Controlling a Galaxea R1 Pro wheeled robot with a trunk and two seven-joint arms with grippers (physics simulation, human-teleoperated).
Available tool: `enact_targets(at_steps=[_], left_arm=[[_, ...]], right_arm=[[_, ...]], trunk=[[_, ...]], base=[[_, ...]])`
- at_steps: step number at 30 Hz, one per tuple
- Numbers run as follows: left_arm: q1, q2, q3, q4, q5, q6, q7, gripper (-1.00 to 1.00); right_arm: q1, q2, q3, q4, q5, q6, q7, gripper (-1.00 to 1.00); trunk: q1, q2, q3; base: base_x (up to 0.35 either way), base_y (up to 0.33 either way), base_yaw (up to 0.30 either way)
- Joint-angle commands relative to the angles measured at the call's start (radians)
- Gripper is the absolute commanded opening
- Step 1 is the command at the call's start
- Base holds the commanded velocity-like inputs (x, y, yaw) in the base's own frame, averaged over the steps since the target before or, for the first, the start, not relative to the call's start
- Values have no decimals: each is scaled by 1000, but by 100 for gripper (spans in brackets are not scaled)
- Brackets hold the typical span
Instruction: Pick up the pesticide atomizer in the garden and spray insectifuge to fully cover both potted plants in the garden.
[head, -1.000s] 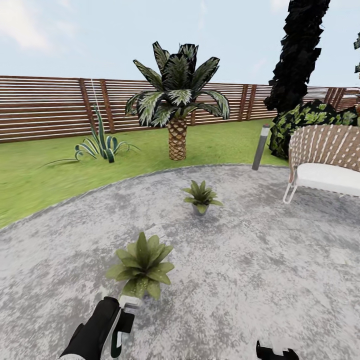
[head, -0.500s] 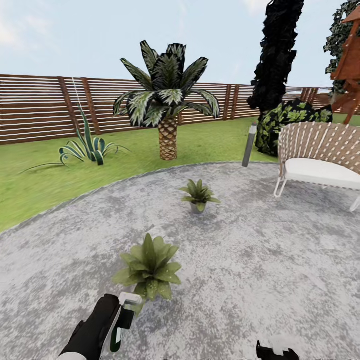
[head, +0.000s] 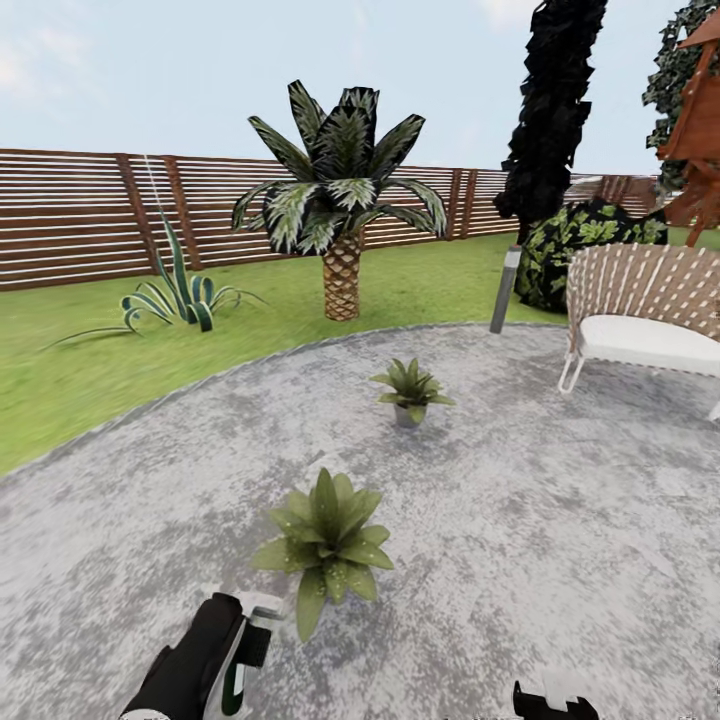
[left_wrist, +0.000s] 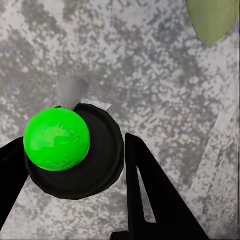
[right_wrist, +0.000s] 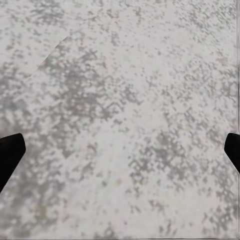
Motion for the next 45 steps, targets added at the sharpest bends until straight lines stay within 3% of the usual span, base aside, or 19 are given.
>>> enact_targets(at_steps=[1,3,5,6,7,9,10,12,13,20,31,34,37,39,43,45], left_arm=[[-3,0,4,0,-11,10,-11,-100],[-15,0,2,1,-10,89,-15,-100],[-27,1,-28,1,-9,132,-16,-100],[-30,2,-59,1,-9,146,-20,-100],[-34,17,-121,1,-8,162,-44,-100],[-37,50,-165,0,-8,170,-121,-100],[-38,68,-172,0,-8,169,-165,-100],[-39,136,-182,-4,-11,162,-332,-100],[-39,157,-183,-6,-12,160,-373,-100],[-38,205,-184,-12,-15,160,-414,-100],[-30,201,-195,-13,-53,156,-400,-100],[-25,206,-197,-13,-100,155,-401,-100],[-23,204,-197,-11,-124,155,-402,-100],[-22,199,-193,-4,-125,155,-404,-100],[-22,154,-190,1,-126,154,-405,-100],[-22,147,-192,1,-128,154,-404,-100]], right_arm=[[-1,1,-8,1,10,-3,-2,100],[-1,0,-8,1,10,-3,-3,100],[-1,0,-8,1,9,-2,-3,100],[-1,0,-9,1,9,-2,-3,100],[-1,0,-9,1,9,-2,-3,100],[-1,0,-9,1,9,-1,-3,100],[-1,0,-9,1,9,-2,-3,100],[-1,0,-8,1,9,-2,-3,100],[-1,0,-8,1,9,-2,-3,100],[-1,0,-8,1,9,-1,-4,100],[-1,0,-10,1,8,-1,-6,100],[-1,0,-10,1,8,-1,-6,100],[-1,0,-10,1,7,-1,-6,100],[-1,0,-10,1,7,-1,-6,100],[-1,0,-10,1,7,-1,-7,100],[-1,0,-10,1,7,-1,-7,100]], trunk=[[0,0,-1],[0,0,-1],[0,0,-1],[0,0,-1],[0,0,-1],[0,0,-1],[0,0,-1],[0,0,-1],[0,0,-1],[0,0,-1],[0,0,-1],[0,0,-1],[0,0,-1],[0,0,-1],[0,0,-1],[0,0,-1]], base=[[7,11,-250],[1,2,-284],[1,1,-289],[0,0,-290],[0,0,-291],[0,0,-292],[0,0,-269],[0,0,-109],[0,0,-33],[0,0,-6],[50,0,-109],[-38,0,-1],[-169,0,0],[-283,13,0],[-84,7,-37],[-14,1,-207]])
